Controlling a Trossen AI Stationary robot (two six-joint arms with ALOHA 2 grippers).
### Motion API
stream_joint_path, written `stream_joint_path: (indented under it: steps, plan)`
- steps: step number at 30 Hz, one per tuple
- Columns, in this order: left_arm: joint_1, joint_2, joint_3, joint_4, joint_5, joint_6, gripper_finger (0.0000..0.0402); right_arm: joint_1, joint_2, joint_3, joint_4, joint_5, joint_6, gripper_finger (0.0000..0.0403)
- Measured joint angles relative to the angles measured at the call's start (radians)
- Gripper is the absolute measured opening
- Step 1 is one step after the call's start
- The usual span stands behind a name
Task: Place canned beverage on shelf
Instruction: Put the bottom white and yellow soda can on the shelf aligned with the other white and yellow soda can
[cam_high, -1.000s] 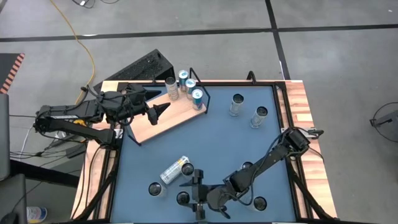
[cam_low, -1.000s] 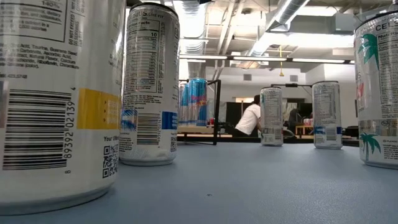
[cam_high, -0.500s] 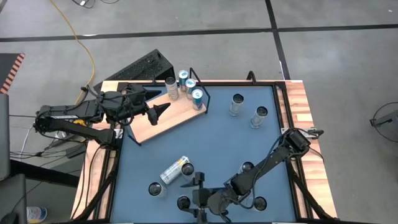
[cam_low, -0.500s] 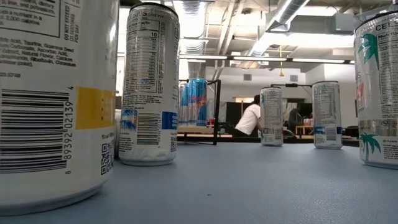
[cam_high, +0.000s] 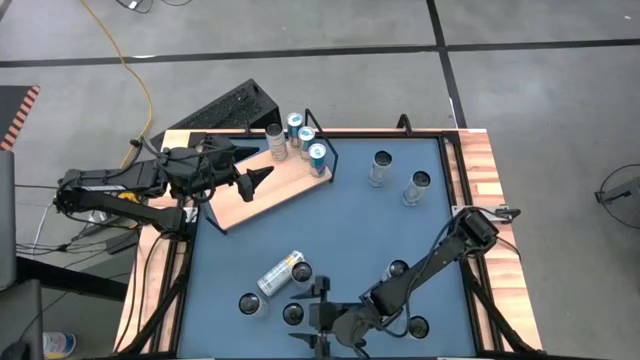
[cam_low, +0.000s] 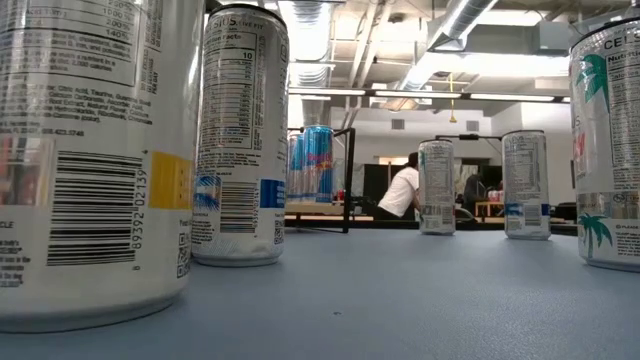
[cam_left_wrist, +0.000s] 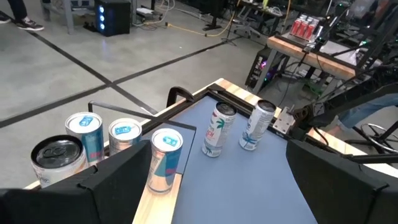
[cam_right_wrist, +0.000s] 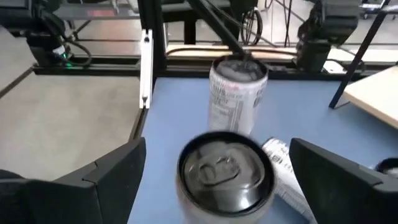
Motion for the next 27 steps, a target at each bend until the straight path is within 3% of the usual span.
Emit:
stream_joint_path:
  steps: [16, 19, 25, 27]
  plan:
    - [0.0, 0.0, 0.0, -0.013, 0.0, -0.004, 0.0359, -0.021, 0.064, 0.0, 0.035, -0.008, 0.042, 0.0371]
    - [0.0, 0.0, 0.0, -0.013, 0.0, -0.012, 0.0359, -0.02, 0.065, -0.002, 0.04, 0.024, 0.043, 0.0336]
    - [0.0, 0.0, 0.0, -0.015, 0.0, -0.026, 0.0359, -0.029, 0.064, -0.002, 0.04, 0.018, 0.106, 0.0218]
    - [0.0, 0.0, 0.0, -0.019, 0.0, -0.03, 0.0359, -0.029, 0.064, -0.001, 0.04, 0.007, 0.109, 0.0215]
